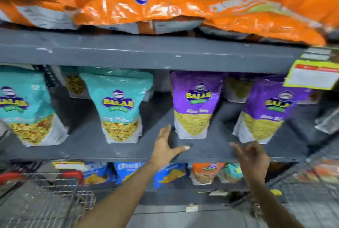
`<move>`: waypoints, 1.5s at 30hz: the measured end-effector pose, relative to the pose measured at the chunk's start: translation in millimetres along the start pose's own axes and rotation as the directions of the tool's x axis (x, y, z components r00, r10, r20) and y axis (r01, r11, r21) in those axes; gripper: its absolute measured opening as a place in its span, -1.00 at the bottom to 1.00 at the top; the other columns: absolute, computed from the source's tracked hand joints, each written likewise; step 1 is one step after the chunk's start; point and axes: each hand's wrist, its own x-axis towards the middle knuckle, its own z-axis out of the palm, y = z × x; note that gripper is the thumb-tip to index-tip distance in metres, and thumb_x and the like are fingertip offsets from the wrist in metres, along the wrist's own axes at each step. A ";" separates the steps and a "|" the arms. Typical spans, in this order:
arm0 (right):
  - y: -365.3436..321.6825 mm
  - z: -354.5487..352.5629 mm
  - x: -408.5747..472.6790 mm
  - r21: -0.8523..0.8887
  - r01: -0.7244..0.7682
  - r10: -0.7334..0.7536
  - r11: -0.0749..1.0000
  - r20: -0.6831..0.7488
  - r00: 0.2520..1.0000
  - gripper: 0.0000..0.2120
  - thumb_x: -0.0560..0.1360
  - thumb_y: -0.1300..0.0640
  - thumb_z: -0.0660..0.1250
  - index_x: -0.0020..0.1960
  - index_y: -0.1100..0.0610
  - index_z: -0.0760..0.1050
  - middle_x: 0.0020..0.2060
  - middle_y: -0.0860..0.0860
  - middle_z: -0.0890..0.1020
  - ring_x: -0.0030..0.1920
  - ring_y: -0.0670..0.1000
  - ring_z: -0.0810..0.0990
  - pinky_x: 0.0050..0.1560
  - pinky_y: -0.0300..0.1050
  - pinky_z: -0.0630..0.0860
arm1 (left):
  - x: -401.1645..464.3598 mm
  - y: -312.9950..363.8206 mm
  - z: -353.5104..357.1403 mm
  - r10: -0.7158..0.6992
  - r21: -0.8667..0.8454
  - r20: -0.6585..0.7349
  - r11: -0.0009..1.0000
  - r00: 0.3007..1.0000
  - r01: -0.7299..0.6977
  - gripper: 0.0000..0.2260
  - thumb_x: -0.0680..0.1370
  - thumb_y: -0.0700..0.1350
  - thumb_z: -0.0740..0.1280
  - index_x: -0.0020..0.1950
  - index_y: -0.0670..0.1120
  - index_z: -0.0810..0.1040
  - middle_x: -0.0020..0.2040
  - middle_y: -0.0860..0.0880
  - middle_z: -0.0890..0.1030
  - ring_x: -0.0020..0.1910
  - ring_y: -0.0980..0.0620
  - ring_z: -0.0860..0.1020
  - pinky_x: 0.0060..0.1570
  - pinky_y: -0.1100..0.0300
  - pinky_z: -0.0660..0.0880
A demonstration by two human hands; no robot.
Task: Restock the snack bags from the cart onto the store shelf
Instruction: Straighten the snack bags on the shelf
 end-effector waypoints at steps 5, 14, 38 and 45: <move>47.3 -45.7 71.7 -0.078 -0.091 0.084 0.993 -0.094 0.992 -0.21 0.16 0.14 0.67 0.24 0.35 0.36 0.16 0.28 0.44 0.19 0.22 0.45 0.20 -0.01 0.35 | 48.0 20.8 27.3 -0.038 -0.150 0.061 0.988 0.997 0.047 0.14 0.14 -0.07 0.69 0.55 -0.05 0.07 0.47 0.07 0.36 0.39 0.13 0.41 0.32 0.36 0.38; 48.6 -60.0 135.2 0.061 -0.128 0.087 0.990 0.456 0.886 -0.13 0.05 0.07 0.63 0.29 0.12 0.39 0.06 0.02 0.59 0.07 0.08 0.55 -0.06 -0.20 0.44 | 58.0 25.4 33.6 -0.149 -0.161 0.026 0.975 0.988 0.151 -0.21 0.12 0.04 0.69 0.26 0.15 0.42 0.14 0.16 0.60 0.10 0.15 0.58 0.07 0.17 0.48; 74.4 -66.3 165.4 -0.014 -0.110 0.104 0.994 0.457 0.884 -0.08 0.20 0.05 0.65 0.44 0.01 0.27 0.30 0.05 0.54 0.27 0.15 0.52 0.30 0.07 0.44 | 33.7 19.4 35.8 -0.174 -0.134 0.031 0.975 0.984 0.177 -0.19 0.19 0.02 0.66 0.35 0.11 0.34 0.20 0.15 0.58 0.17 0.18 0.55 0.11 0.20 0.46; 72.5 -68.4 164.5 -0.013 -0.117 0.109 0.993 0.477 0.872 -0.13 0.25 0.12 0.63 0.45 0.04 0.27 0.22 -0.01 0.53 0.21 0.09 0.51 0.21 -0.03 0.39 | 37.7 18.5 35.3 -0.177 -0.135 0.065 0.973 0.982 0.185 -0.16 0.18 0.10 0.65 0.37 0.13 0.33 0.22 0.13 0.59 0.20 0.12 0.56 0.22 0.08 0.50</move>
